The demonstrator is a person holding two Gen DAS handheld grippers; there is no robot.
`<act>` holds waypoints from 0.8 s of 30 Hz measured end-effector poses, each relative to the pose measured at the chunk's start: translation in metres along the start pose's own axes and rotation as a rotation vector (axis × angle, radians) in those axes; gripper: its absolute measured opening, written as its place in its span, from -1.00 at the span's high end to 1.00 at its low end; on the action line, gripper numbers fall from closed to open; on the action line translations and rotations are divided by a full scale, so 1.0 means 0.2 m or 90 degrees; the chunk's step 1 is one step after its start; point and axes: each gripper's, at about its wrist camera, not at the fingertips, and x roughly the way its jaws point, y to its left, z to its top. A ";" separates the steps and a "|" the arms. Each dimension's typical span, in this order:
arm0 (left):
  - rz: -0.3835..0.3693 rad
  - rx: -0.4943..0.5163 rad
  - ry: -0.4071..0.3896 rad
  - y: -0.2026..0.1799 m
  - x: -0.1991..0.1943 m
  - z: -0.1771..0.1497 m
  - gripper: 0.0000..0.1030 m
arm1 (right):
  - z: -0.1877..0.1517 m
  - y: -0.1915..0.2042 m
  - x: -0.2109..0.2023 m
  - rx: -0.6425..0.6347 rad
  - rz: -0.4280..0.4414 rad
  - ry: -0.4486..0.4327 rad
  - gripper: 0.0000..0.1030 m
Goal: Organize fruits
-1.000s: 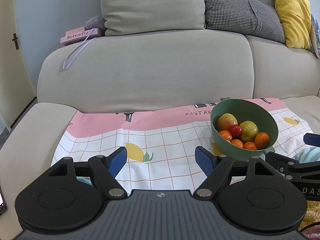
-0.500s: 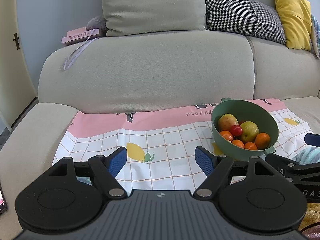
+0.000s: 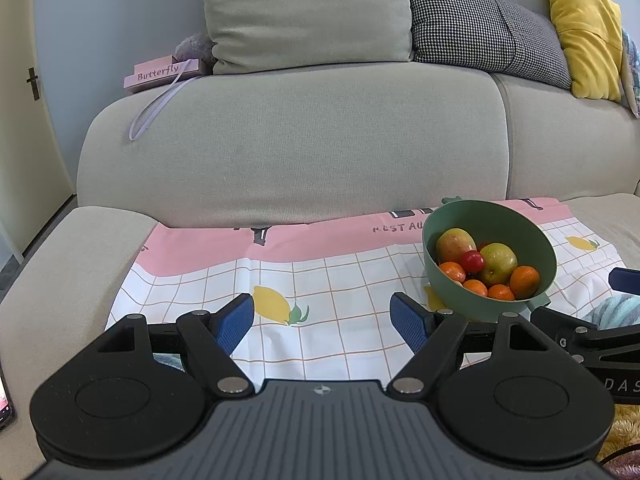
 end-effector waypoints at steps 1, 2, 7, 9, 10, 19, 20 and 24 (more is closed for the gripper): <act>0.000 0.000 0.000 0.00 0.00 0.00 -0.76 | 0.00 0.00 0.00 0.000 0.000 0.000 -0.92; 0.000 0.000 0.000 0.00 0.00 0.00 -0.76 | 0.00 0.00 0.00 0.000 0.000 0.000 -0.92; -0.002 -0.002 -0.003 0.00 -0.01 0.00 -0.76 | 0.00 0.00 0.00 0.000 0.001 0.000 -0.92; -0.001 -0.003 -0.005 0.00 -0.02 0.01 -0.76 | 0.00 0.00 0.00 0.000 0.001 0.000 -0.92; -0.001 -0.004 -0.007 0.00 -0.02 0.01 -0.76 | 0.00 0.00 0.00 0.000 0.001 0.000 -0.92; -0.002 -0.009 -0.012 0.00 -0.03 0.01 -0.76 | -0.01 0.00 0.00 0.000 0.002 0.003 -0.92; -0.002 -0.008 -0.013 0.00 -0.03 0.01 -0.76 | -0.01 0.00 0.00 0.000 0.002 0.003 -0.92; -0.008 -0.010 -0.014 0.00 -0.03 0.01 -0.83 | -0.01 0.00 0.00 0.000 0.001 0.004 -0.92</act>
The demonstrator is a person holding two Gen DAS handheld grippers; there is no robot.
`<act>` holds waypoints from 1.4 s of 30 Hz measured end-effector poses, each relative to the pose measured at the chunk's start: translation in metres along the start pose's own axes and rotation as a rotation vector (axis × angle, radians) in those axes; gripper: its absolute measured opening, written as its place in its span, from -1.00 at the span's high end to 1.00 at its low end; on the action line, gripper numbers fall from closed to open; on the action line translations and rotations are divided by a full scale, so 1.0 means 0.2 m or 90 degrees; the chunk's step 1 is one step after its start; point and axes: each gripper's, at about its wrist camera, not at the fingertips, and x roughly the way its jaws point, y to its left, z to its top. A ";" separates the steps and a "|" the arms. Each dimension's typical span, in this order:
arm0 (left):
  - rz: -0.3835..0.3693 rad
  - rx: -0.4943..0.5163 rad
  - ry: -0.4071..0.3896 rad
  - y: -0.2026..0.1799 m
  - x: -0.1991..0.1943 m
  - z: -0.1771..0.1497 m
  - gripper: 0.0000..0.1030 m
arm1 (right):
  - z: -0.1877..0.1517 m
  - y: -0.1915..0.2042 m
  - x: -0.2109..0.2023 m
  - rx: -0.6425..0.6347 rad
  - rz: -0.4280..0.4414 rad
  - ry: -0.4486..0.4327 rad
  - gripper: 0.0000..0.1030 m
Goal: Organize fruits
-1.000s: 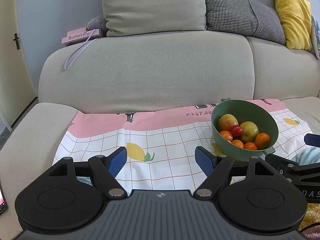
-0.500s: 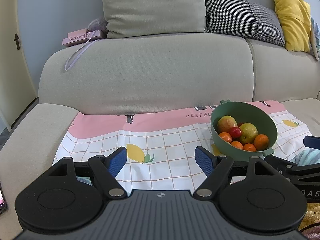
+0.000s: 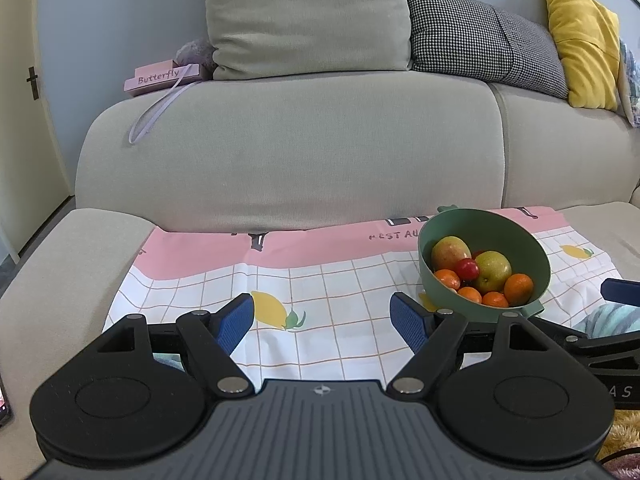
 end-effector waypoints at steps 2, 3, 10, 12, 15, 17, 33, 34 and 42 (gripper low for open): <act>-0.001 -0.004 -0.003 0.00 0.00 0.00 -1.00 | 0.00 0.00 0.00 0.000 0.000 0.000 -0.92; 0.002 -0.005 -0.007 0.01 0.00 0.00 -1.00 | 0.00 0.00 0.00 0.000 0.000 0.000 -0.92; 0.012 -0.015 -0.025 0.02 -0.01 0.00 -1.00 | 0.00 0.00 0.00 0.000 -0.001 0.000 -0.92; 0.015 -0.016 -0.026 0.02 -0.01 0.00 -1.00 | 0.00 0.01 0.00 0.000 -0.001 0.000 -0.92; 0.037 -0.012 -0.038 0.02 -0.03 0.00 -1.00 | 0.00 0.01 0.00 0.000 -0.001 0.000 -0.92; 0.039 -0.013 -0.047 0.02 -0.04 0.00 -1.00 | 0.00 0.01 0.00 0.000 -0.001 0.000 -0.92; 0.049 -0.002 -0.074 0.01 -0.05 0.00 -1.00 | -0.01 0.01 -0.01 -0.002 0.002 0.001 -0.92; 0.047 -0.004 -0.074 0.01 -0.06 0.00 -1.00 | -0.01 0.01 -0.01 -0.002 0.002 0.002 -0.92; 0.047 -0.008 -0.068 0.01 -0.06 0.00 -1.00 | -0.01 0.02 -0.01 -0.002 0.001 0.002 -0.92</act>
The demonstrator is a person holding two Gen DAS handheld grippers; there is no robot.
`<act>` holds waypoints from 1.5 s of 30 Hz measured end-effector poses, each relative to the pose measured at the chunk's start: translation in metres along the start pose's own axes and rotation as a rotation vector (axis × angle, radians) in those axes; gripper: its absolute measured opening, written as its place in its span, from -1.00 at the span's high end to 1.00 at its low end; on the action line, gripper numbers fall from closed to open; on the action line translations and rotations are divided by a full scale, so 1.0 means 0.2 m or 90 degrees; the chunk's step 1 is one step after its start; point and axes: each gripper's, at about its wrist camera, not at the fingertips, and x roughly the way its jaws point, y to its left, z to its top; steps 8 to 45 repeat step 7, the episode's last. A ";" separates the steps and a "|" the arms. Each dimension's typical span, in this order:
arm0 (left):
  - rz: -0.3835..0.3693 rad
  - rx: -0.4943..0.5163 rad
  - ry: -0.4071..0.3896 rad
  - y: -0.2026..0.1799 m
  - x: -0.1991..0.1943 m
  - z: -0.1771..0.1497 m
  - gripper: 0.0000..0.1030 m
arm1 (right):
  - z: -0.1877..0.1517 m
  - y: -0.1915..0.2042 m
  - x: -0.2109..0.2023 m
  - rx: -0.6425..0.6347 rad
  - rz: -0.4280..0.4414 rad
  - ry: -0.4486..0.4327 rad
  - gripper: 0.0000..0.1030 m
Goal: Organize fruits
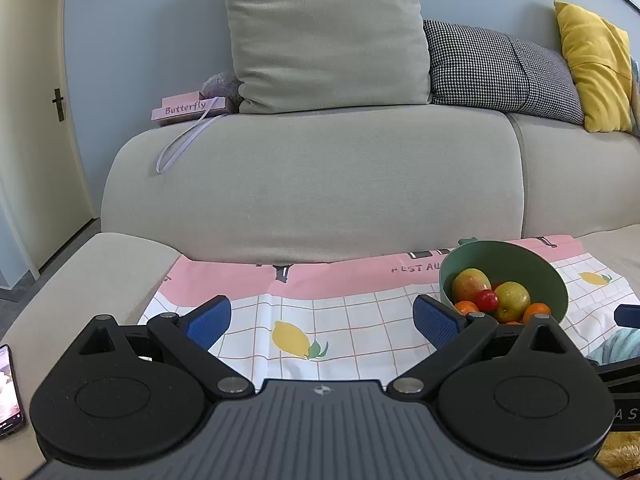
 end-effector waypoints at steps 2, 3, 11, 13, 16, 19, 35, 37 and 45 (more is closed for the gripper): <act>0.001 0.000 0.003 0.00 0.01 0.00 -1.00 | 0.00 0.00 0.00 -0.001 0.001 0.001 -0.92; 0.001 -0.001 0.004 0.00 0.01 0.00 -1.00 | 0.00 -0.01 0.00 -0.002 0.002 0.002 -0.92; 0.007 -0.007 0.008 0.02 0.02 0.00 -1.00 | -0.01 -0.02 0.01 -0.002 0.003 0.007 -0.92; 0.007 -0.007 0.008 0.02 0.02 0.00 -1.00 | -0.01 -0.02 0.01 -0.002 0.003 0.007 -0.92; 0.007 -0.007 0.008 0.02 0.02 0.00 -1.00 | -0.01 -0.02 0.01 -0.002 0.003 0.007 -0.92; 0.007 -0.007 0.008 0.02 0.02 0.00 -1.00 | -0.01 -0.02 0.01 -0.002 0.003 0.007 -0.92; 0.007 -0.007 0.008 0.02 0.02 0.00 -1.00 | -0.01 -0.02 0.01 -0.002 0.003 0.007 -0.92; 0.007 -0.007 0.008 0.02 0.02 0.00 -1.00 | -0.01 -0.02 0.01 -0.002 0.003 0.007 -0.92; 0.007 -0.007 0.008 0.02 0.02 0.00 -1.00 | -0.01 -0.02 0.01 -0.002 0.003 0.007 -0.92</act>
